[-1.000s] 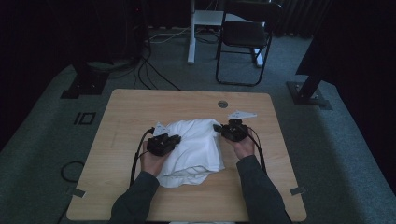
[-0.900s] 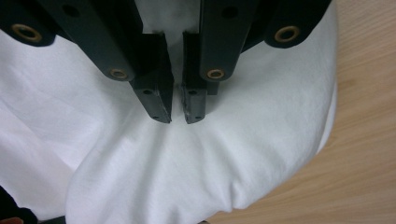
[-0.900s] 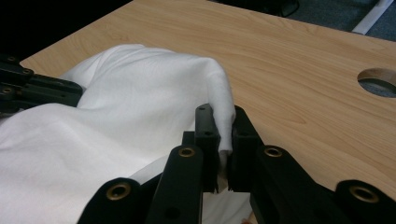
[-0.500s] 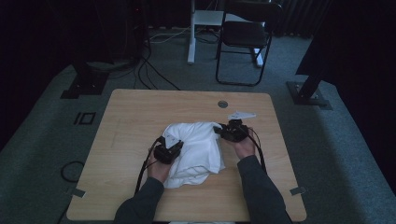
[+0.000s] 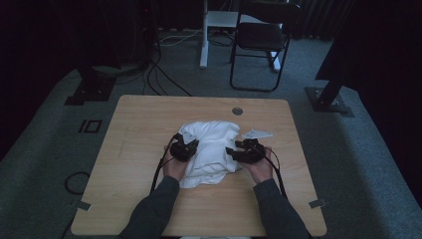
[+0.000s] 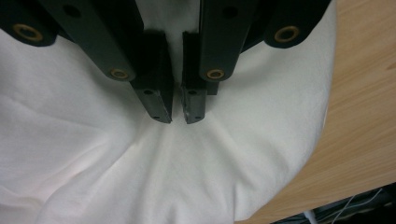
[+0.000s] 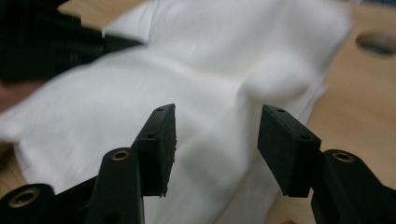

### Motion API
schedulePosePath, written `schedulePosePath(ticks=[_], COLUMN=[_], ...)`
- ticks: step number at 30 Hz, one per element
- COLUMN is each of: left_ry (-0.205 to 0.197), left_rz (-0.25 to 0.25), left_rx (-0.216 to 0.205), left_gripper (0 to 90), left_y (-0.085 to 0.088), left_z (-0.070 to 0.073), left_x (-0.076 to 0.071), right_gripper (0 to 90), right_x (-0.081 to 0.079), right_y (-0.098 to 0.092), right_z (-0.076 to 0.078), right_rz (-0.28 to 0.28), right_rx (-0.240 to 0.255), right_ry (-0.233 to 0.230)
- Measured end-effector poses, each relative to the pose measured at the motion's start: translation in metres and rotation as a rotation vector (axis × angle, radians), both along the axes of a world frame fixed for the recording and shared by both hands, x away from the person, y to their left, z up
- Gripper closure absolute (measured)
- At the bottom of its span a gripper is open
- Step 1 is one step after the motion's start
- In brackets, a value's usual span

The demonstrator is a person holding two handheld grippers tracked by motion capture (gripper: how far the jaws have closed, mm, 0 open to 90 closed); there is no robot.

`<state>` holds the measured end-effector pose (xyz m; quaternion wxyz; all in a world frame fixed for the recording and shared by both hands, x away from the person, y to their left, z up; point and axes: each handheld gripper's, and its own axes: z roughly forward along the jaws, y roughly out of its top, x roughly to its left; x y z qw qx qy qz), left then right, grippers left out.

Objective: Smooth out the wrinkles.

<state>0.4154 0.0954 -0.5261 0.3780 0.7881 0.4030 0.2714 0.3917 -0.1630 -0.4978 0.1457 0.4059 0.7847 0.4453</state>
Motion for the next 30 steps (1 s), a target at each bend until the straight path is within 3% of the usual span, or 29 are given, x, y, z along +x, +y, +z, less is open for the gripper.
schedulePosePath(ticks=[3, 6, 8, 9, 10, 14, 18, 21, 27, 30], left_ry=[-0.002, -0.001, -0.003, -0.004, -0.007, -0.02, -0.027, -0.031, -0.055, -0.068], left_rz=[0.002, 0.001, 0.001, 0.004, 0.007, 0.006, -0.009, -0.012, -0.021, -0.02], left_rx=[0.005, 0.004, 0.005, 0.001, -0.004, -0.024, -0.029, -0.035, -0.145, -0.164], left_gripper=[82.5, 82.0, 81.7, 81.4, 80.9, 76.6, 72.7, 70.7, 65.2, 64.4], left_y=[-0.001, -0.001, 0.0, 0.0, 0.001, 0.004, 0.005, 0.003, 0.009, 0.013], left_z=[0.0, 0.001, 0.002, 0.002, 0.003, 0.008, 0.011, 0.013, 0.034, 0.043], left_x=[0.004, 0.005, 0.005, 0.004, 0.003, -0.001, -0.005, -0.008, -0.022, -0.029], right_gripper=[43.1, 47.3, 67.7, 81.9, 88.6, 89.7, 89.9, 89.8, 89.6, 89.7], right_x=[-0.005, -0.005, -0.002, -0.002, -0.004, -0.014, -0.025, -0.032, -0.043, -0.045], right_y=[0.003, 0.0, -0.003, -0.004, -0.006, -0.013, -0.025, -0.031, -0.039, -0.05], right_z=[-0.014, -0.023, -0.025, -0.024, -0.022, -0.008, 0.005, 0.011, 0.002, -0.003], right_rz=[-0.018, -0.012, 0.022, 0.033, 0.03, 0.034, 0.027, 0.03, 0.011, -0.028], right_rx=[-0.002, 0.05, 0.078, 0.085, 0.076, 0.021, 0.029, 0.064, 0.037, 0.047], right_ry=[0.052, 0.104, 0.131, 0.131, 0.119, 0.042, -0.002, -0.004, 0.0, 0.006])
